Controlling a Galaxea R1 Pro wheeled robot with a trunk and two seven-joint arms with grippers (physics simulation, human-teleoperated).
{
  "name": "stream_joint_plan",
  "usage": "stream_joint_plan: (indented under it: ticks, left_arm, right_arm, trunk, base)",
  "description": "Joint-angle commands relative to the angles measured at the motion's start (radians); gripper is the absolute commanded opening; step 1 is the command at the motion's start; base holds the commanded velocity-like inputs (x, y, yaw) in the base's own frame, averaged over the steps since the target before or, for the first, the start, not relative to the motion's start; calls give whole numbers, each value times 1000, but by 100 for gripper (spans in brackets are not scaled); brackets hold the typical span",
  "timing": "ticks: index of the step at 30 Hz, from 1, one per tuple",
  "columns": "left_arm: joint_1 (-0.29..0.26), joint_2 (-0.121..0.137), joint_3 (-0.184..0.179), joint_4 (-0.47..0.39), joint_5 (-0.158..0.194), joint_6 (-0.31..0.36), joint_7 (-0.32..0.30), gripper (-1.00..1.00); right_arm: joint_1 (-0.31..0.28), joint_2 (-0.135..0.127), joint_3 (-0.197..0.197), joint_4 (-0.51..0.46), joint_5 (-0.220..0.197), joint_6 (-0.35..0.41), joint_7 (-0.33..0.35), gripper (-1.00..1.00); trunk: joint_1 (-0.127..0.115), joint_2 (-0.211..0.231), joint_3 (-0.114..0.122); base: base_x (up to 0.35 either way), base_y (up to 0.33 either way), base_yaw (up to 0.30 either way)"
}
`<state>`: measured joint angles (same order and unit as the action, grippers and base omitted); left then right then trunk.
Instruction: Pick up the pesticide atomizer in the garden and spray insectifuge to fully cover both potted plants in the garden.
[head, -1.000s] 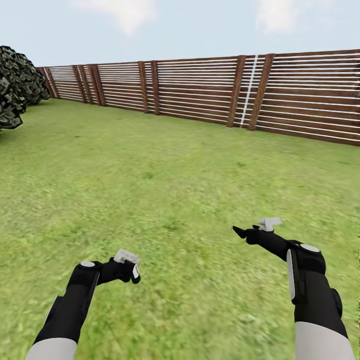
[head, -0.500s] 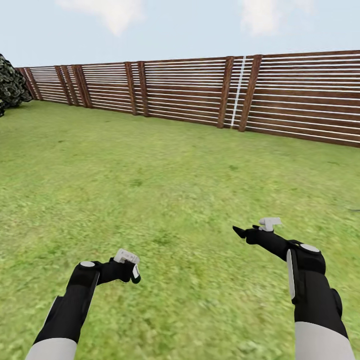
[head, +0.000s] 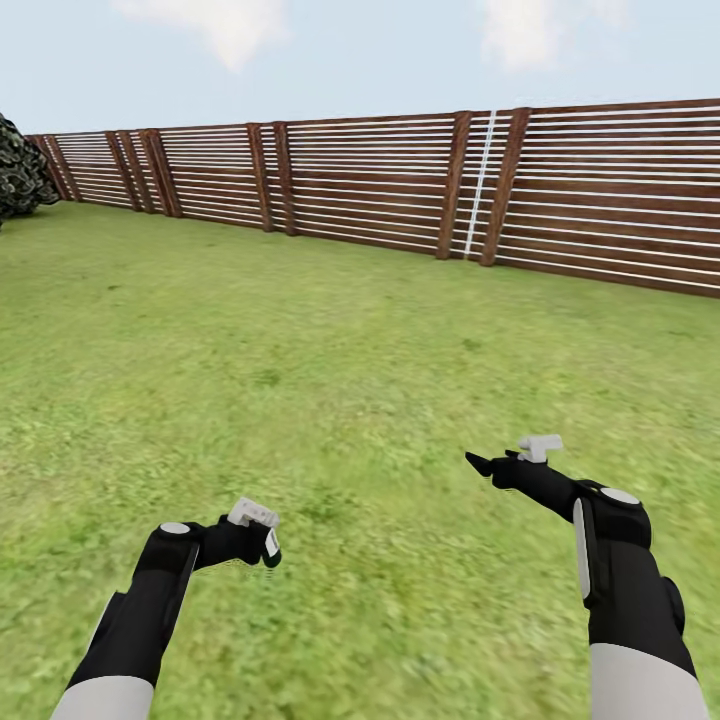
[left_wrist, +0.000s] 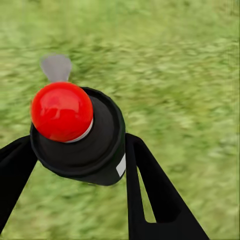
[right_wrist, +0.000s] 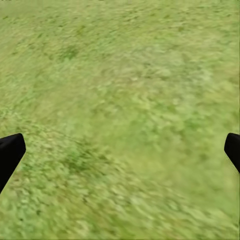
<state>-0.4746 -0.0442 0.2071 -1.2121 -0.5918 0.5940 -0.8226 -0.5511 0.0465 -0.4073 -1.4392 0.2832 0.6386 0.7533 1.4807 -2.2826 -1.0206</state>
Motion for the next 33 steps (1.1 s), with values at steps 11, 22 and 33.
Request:
stream_joint_plan:
  ticks: [11, 22, 33]
  left_arm:
    - [-1, -2, 3, -1, -6, 4, -9, -100]
    - [-1, -2, 3, -1, -5, 4, -9, -100]
    - [-1, -1, 3, -1, -5, 4, -9, -100]
  right_arm:
    - [-1, 1, -4, -2, 10, 3, 10, 100]
    - [-1, 1, -4, -2, 10, 83, 10, 100]
    - [-1, 0, -4, -1, 10, 114, 9, 100]
  trunk:
    - [0, 0, -1]
    - [0, 0, 4]
    - [0, 0, 14]
  base:
    - [348, 0, 0]
    - [348, 0, -124]
    - [348, 0, -222]
